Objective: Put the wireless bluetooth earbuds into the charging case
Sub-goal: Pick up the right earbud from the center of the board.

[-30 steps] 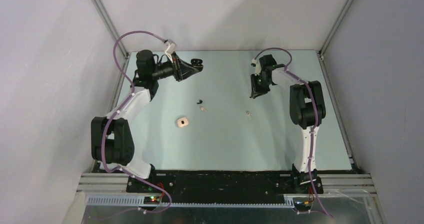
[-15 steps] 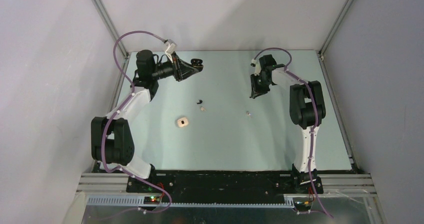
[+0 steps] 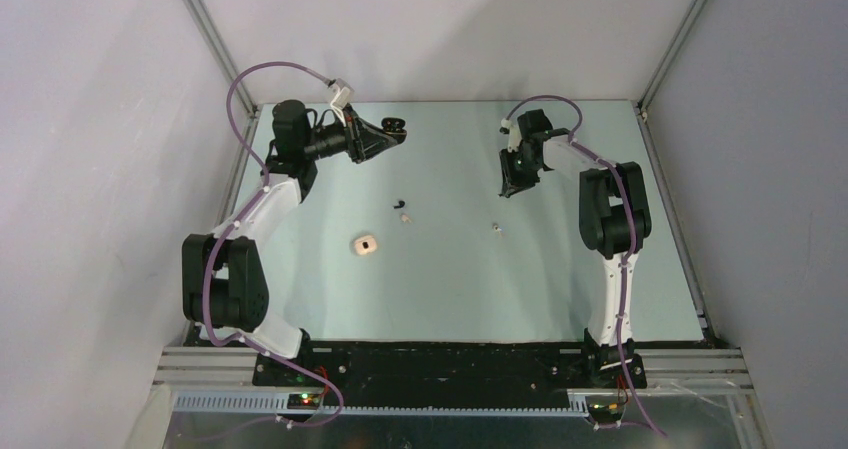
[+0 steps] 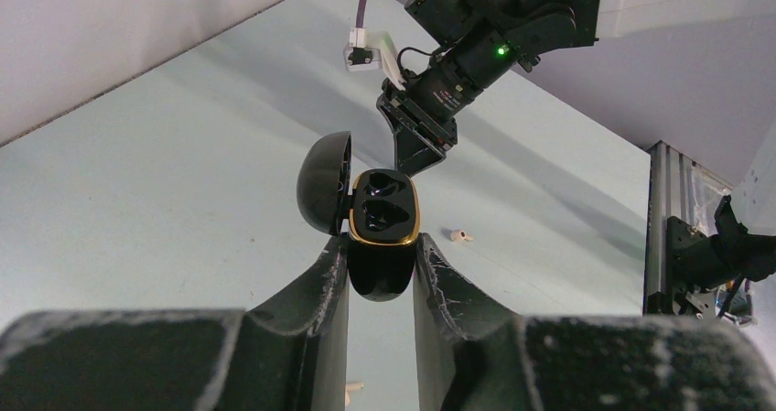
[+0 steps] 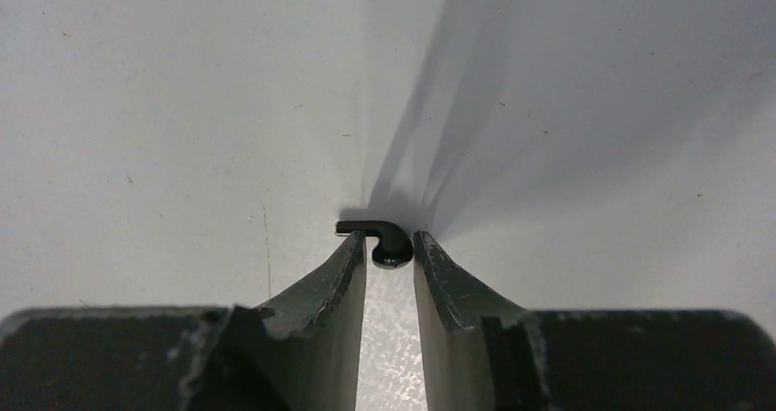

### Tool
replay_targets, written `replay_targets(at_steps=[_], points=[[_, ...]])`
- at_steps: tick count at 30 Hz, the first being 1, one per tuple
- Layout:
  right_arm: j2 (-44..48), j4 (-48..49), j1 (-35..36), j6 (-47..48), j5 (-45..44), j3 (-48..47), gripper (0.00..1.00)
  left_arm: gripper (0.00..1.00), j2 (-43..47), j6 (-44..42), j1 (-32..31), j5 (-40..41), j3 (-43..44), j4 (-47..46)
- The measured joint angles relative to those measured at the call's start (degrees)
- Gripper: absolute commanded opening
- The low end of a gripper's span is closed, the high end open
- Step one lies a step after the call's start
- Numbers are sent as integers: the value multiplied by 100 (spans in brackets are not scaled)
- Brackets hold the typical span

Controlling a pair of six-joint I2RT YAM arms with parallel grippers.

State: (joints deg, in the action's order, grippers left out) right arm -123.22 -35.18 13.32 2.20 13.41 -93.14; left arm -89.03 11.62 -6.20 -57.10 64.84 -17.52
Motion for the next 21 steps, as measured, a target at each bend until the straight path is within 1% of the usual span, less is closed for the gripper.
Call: replay_targets(at_steps=[21], points=[[55, -15, 4, 236, 57, 81, 34, 0, -11, 0, 0, 0, 0, 0]])
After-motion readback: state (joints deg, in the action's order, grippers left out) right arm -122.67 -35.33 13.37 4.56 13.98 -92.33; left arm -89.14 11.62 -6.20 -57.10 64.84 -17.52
